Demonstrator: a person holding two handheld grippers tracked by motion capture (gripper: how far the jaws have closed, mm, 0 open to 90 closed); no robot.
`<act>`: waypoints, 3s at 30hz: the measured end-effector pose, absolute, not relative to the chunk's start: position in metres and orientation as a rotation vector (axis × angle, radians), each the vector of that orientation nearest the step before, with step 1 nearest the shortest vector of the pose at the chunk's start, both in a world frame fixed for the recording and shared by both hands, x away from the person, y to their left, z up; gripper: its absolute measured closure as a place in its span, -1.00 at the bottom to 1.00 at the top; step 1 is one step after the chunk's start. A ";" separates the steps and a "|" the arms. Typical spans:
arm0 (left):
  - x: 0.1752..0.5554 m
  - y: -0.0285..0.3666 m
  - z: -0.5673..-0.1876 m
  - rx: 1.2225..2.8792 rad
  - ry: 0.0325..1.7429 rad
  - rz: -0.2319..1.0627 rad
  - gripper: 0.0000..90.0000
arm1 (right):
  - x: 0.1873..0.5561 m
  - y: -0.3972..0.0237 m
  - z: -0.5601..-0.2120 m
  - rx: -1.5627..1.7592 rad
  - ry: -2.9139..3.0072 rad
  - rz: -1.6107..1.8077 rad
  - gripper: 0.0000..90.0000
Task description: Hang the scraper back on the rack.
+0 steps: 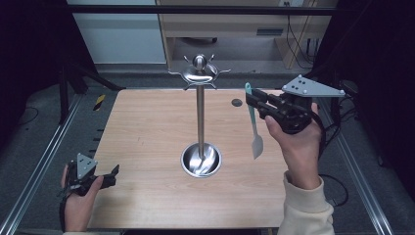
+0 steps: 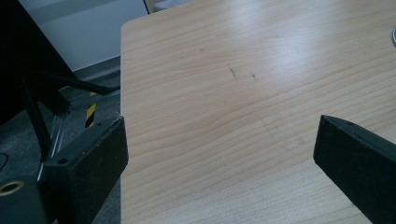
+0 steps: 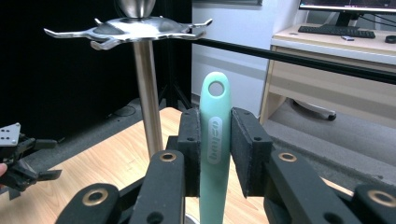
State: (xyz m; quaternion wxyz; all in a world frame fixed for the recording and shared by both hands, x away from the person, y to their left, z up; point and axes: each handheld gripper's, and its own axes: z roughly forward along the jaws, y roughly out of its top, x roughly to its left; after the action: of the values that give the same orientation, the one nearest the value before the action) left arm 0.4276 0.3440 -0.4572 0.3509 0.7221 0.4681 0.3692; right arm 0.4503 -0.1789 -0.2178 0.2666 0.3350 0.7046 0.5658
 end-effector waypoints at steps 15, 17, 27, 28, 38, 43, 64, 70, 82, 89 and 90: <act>0.427 0.343 -0.457 1.872 1.206 0.961 -0.94 | 0.444 -0.171 -0.214 0.870 1.847 1.593 0.65; 0.427 0.343 -0.457 1.873 1.205 0.961 -0.94 | 0.444 -0.169 -0.214 0.869 1.842 1.603 0.65; 0.427 0.343 -0.457 1.870 1.207 0.960 -0.94 | 0.443 -0.158 -0.215 0.840 1.847 1.610 0.65; 0.427 0.343 -0.457 1.870 1.207 0.960 -0.94 | 0.442 -0.156 -0.215 0.837 1.850 1.611 0.65; 0.427 0.343 -0.457 1.873 1.204 0.957 -0.94 | 0.440 -0.145 -0.215 0.802 1.862 1.615 0.65; 0.428 0.342 -0.457 1.877 1.200 0.961 -0.94 | 0.438 -0.144 -0.214 0.789 1.853 1.621 0.65; 0.428 0.343 -0.457 1.878 1.200 0.956 -0.94 | 0.427 -0.130 -0.208 0.726 1.866 1.618 0.65; 0.428 0.342 -0.458 1.878 1.200 0.953 -0.94 | 0.427 -0.127 -0.209 0.723 1.876 1.612 0.65; 0.428 0.342 -0.458 1.880 1.198 0.950 -0.94 | 0.428 -0.125 -0.210 0.723 1.881 1.607 0.65; 0.428 0.341 -0.458 1.886 1.194 0.947 -0.94 | 0.430 -0.124 -0.211 0.728 1.883 1.608 0.65; 0.428 0.341 -0.458 1.886 1.194 0.947 -0.94 | 0.430 -0.124 -0.211 0.729 1.883 1.607 0.65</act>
State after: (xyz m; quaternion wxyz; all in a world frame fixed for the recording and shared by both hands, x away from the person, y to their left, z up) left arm 0.4280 0.3412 -0.4581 0.3508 0.7285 0.4611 0.3656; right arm 0.4301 -0.1243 -0.2114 0.2766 0.2713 0.7012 0.5985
